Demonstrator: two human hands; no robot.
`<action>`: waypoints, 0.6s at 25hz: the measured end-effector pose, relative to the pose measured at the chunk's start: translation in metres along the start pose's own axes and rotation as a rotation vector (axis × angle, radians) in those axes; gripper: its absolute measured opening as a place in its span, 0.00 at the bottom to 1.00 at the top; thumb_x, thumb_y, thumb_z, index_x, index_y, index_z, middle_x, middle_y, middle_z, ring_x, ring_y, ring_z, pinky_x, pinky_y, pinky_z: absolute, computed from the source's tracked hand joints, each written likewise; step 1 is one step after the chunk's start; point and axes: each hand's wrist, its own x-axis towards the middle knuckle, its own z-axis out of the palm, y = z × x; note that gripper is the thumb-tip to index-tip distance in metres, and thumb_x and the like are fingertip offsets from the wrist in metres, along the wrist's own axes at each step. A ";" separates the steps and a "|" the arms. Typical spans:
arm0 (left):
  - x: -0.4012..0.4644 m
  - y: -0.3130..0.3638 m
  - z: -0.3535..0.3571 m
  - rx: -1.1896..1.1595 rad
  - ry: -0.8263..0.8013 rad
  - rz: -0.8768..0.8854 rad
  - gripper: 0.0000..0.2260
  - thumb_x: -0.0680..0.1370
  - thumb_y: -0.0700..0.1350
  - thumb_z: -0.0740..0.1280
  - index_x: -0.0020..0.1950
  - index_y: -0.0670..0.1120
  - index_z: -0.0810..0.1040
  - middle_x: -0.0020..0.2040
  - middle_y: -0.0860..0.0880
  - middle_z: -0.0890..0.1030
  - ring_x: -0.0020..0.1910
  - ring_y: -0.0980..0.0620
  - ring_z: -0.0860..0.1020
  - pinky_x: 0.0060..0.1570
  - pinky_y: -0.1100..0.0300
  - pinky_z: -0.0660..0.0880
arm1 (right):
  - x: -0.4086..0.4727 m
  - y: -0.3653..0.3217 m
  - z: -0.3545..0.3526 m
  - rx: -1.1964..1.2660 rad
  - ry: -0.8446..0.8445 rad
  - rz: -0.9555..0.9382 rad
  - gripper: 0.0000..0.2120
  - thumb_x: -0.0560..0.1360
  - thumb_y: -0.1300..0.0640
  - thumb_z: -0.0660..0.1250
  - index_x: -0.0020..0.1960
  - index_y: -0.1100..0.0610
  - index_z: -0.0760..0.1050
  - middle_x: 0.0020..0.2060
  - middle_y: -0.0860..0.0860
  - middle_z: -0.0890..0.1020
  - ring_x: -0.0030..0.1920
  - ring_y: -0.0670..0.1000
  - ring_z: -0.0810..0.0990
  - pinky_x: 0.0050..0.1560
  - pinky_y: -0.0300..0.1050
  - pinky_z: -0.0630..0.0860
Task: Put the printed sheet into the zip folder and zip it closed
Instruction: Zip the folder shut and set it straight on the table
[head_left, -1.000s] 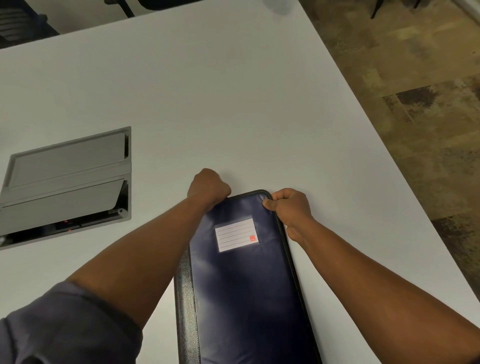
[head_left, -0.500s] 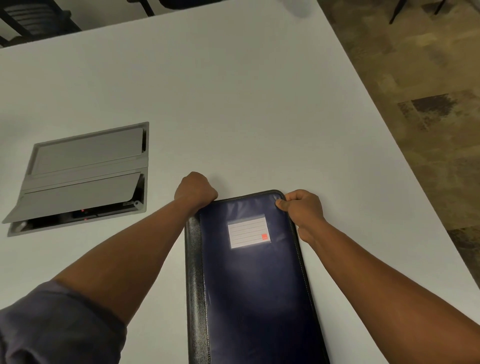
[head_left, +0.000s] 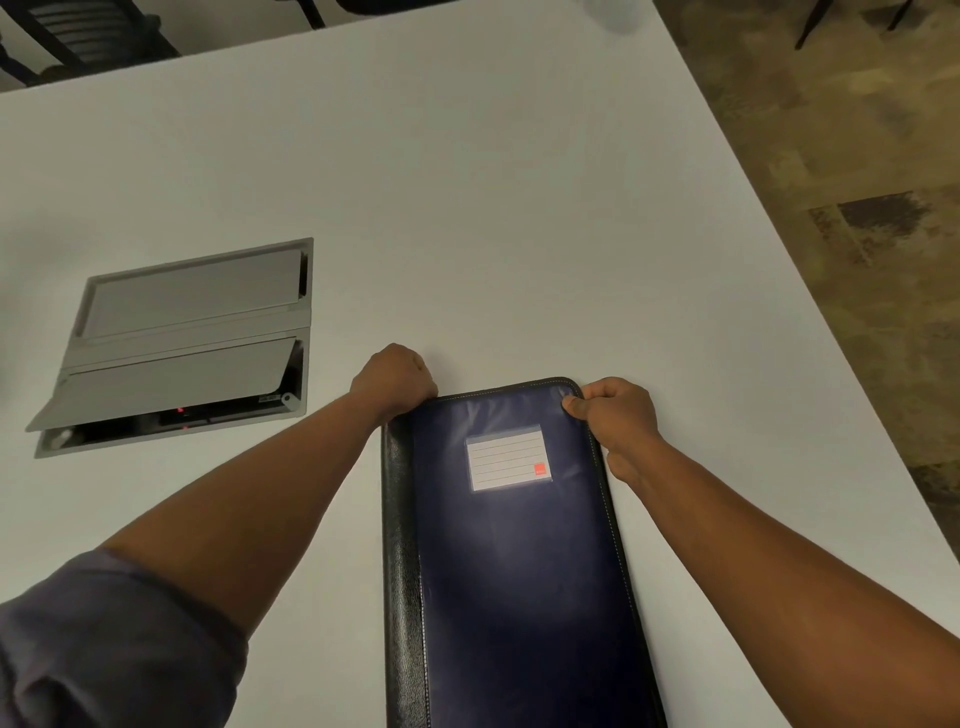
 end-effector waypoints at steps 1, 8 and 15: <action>-0.001 -0.002 0.000 -0.022 -0.016 0.011 0.04 0.70 0.44 0.75 0.36 0.45 0.82 0.38 0.48 0.84 0.42 0.47 0.82 0.44 0.52 0.80 | 0.000 0.000 0.000 0.002 -0.001 0.002 0.07 0.71 0.57 0.78 0.41 0.54 0.80 0.40 0.49 0.84 0.41 0.50 0.81 0.41 0.44 0.79; -0.016 -0.021 0.005 -0.046 -0.052 0.115 0.11 0.77 0.53 0.70 0.41 0.48 0.85 0.42 0.50 0.85 0.46 0.47 0.82 0.54 0.45 0.79 | -0.001 -0.001 0.001 -0.024 -0.002 -0.003 0.06 0.71 0.57 0.77 0.43 0.54 0.80 0.41 0.49 0.83 0.42 0.50 0.81 0.38 0.41 0.76; -0.029 -0.022 0.012 -0.141 -0.072 0.184 0.07 0.79 0.49 0.70 0.56 0.53 0.85 0.57 0.53 0.83 0.58 0.48 0.79 0.65 0.42 0.72 | -0.003 -0.002 0.003 -0.025 0.001 -0.012 0.07 0.72 0.57 0.77 0.42 0.51 0.78 0.41 0.47 0.82 0.41 0.49 0.80 0.35 0.40 0.74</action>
